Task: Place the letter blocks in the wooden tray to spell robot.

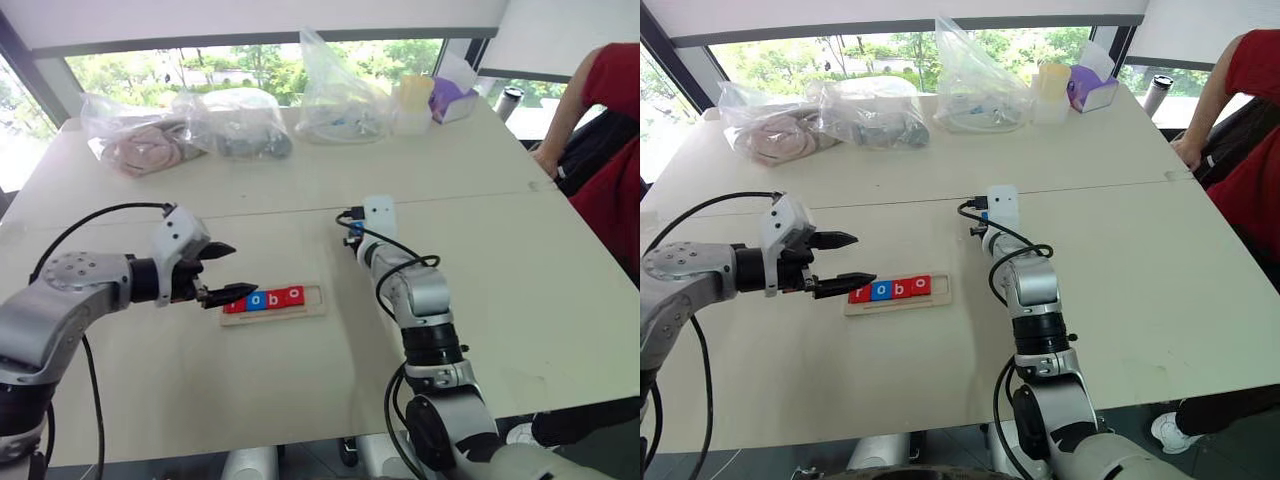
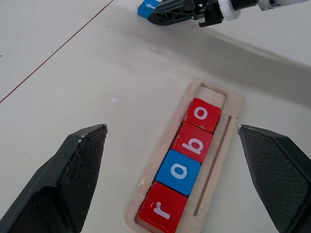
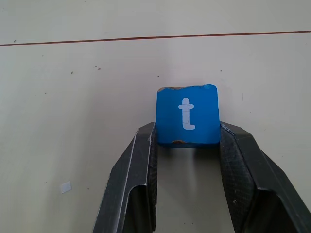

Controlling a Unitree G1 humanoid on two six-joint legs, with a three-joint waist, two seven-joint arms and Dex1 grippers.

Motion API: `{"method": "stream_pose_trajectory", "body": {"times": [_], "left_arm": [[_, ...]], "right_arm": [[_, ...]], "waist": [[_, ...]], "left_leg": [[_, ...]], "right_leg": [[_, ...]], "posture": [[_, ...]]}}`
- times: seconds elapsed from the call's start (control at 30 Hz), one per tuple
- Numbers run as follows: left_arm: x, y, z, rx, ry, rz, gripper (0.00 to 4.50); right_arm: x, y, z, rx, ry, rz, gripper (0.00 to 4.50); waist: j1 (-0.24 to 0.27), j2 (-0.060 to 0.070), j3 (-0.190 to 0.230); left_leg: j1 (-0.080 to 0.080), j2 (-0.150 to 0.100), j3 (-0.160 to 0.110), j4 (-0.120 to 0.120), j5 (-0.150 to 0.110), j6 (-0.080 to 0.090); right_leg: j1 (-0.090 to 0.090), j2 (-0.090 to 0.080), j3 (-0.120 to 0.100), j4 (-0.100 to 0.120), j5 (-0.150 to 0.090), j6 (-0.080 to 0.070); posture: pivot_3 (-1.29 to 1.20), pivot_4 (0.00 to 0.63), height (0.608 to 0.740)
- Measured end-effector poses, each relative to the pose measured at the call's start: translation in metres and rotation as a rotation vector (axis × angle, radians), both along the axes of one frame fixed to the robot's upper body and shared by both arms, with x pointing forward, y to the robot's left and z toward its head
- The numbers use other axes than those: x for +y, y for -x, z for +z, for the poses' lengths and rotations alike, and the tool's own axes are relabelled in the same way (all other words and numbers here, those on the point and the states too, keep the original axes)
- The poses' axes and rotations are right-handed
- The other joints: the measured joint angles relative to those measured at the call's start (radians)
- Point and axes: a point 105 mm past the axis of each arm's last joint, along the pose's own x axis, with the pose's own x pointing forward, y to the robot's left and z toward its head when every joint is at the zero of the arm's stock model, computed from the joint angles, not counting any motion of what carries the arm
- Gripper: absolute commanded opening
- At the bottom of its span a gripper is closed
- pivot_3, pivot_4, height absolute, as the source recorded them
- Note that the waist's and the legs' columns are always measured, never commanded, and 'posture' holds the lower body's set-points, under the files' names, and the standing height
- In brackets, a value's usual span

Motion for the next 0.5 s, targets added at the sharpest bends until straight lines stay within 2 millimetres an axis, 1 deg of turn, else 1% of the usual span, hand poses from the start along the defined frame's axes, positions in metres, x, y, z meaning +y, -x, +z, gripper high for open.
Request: {"method": "stream_pose_trajectory", "body": {"times": [0.07,0.13,0.2,0.3,0.4,0.5], "left_arm": [[0.000,0.000,0.000,0.000,0.000,-0.002,4.50],[-0.001,0.001,-0.001,0.004,0.001,-0.008,4.50],[-0.003,0.003,-0.001,0.009,0.004,-0.021,4.50],[-0.013,0.009,-0.001,0.018,-0.008,-0.088,4.50],[-0.020,0.011,-0.007,0.036,-0.034,-0.131,4.50],[-0.023,0.010,-0.009,0.037,-0.049,-0.155,4.50]], "right_arm": [[-0.007,0.003,0.000,-0.016,0.040,0.019,1.13],[-0.018,0.012,0.001,-0.012,0.046,0.042,1.13],[-0.029,0.023,0.006,-0.003,0.043,0.068,1.13],[-0.042,0.051,0.014,0.021,0.041,0.127,1.13],[-0.038,0.074,0.012,0.096,-0.006,0.171,1.13],[-0.026,0.092,0.009,0.169,-0.054,0.203,1.13]], "waist": [[-0.001,0.000,0.000],[0.005,0.000,0.000],[0.008,0.000,0.000],[0.016,0.000,0.000],[0.013,0.000,0.000],[0.012,0.000,0.000]], "left_leg": [[-0.001,0.000,0.000,0.000,0.000,0.000],[-0.001,-0.001,-0.001,0.000,0.000,0.000],[-0.002,-0.001,0.000,0.000,0.000,0.000],[-0.001,-0.001,0.000,-0.001,0.000,0.000],[0.000,0.000,0.000,-0.001,0.000,0.000],[0.000,0.000,-0.001,-0.001,0.000,0.000]], "right_leg": [[0.000,0.000,0.000,0.000,0.000,0.000],[0.000,-0.001,0.000,-0.001,-0.001,0.001],[0.000,-0.001,0.000,-0.001,-0.001,0.002],[0.000,-0.001,0.000,-0.001,-0.002,0.003],[0.000,0.000,0.000,-0.001,-0.003,0.004],[0.000,0.001,0.000,0.000,-0.003,0.002]], "posture": [[0.00,0.150,0.740],[0.00,0.150,0.740],[0.00,0.150,0.740],[0.00,0.150,0.740],[0.00,0.150,0.740],[0.00,0.150,0.740]]}}
